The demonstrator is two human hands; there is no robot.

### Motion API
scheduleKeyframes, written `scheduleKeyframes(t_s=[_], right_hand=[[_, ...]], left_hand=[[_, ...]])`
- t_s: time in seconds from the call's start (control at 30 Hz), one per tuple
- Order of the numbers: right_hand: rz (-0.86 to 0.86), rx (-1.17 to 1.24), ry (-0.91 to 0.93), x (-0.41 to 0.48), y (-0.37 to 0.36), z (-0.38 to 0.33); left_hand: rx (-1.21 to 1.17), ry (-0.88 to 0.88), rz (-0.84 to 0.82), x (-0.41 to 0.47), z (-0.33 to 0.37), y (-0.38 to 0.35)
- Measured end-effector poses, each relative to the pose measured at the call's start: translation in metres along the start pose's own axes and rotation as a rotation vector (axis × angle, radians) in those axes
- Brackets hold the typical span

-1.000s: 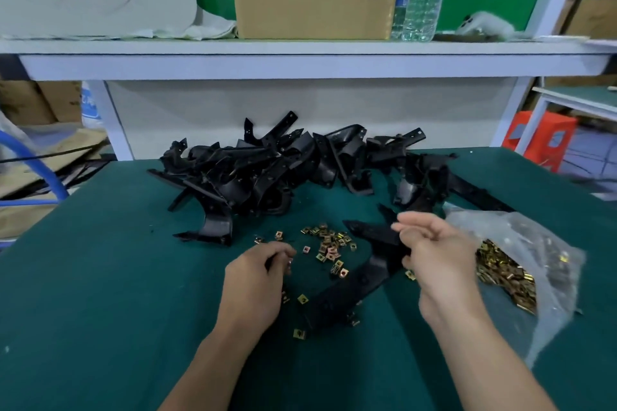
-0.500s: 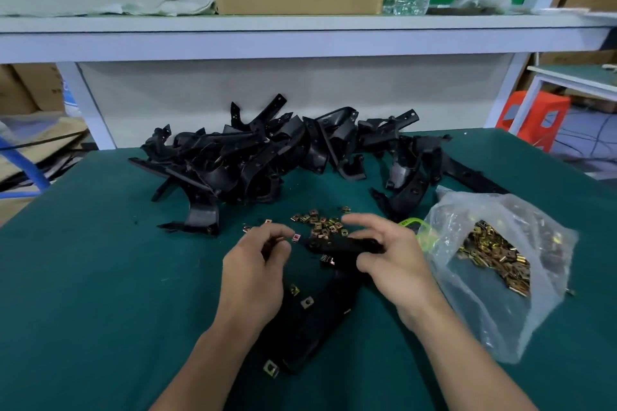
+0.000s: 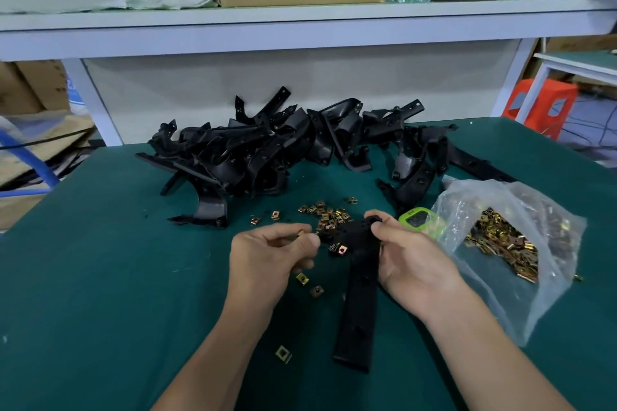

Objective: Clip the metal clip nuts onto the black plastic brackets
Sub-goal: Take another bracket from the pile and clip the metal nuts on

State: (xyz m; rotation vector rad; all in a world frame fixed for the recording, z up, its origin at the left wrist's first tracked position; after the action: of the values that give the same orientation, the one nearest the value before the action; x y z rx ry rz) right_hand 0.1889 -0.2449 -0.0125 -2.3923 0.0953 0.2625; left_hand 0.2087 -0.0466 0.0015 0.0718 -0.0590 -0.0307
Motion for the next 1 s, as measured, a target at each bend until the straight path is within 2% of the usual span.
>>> scheduleKeyframes(t_s=[0.13, 0.3, 0.47, 0.6, 0.77, 1.0], right_hand=[[0.069, -0.03, -0.042, 0.0, 0.003, 0.004], [0.157, -0.161, 0.028, -0.001, 0.007, 0.009], [0.31, -0.206, 0.146, -0.008, 0.013, 0.007], [0.362, -0.251, 0.212, -0.009, 0.014, 0.004], [0.298, -0.415, 0.345, -0.008, 0.004, -0.006], [0.164, -0.775, 0.531, -0.011, -0.019, -0.013]], left_hand=[[-0.095, 0.053, -0.017, -0.001, 0.002, -0.003], [-0.322, 0.155, -0.179, -0.005, 0.004, -0.02], [-0.351, 0.223, -0.268, -0.007, 0.001, -0.025], [-0.28, 0.231, -0.256, -0.007, 0.0, -0.023], [-0.225, 0.177, -0.249, -0.006, 0.003, -0.015], [-0.243, 0.218, -0.287, -0.006, -0.003, -0.021]])
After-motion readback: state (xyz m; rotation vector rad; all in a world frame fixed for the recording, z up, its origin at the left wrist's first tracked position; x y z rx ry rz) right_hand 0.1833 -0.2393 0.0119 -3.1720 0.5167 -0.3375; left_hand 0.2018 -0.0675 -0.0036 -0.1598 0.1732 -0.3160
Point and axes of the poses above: each hand's wrist, its own x-axis towards the middle knuckle, its own y-axis out of the back of the hand, z = x × y, the point moved 7 cm from there along x, towards the middle knuckle, and after that the axes turned 7 degrees about x, right-handed, at the moved point
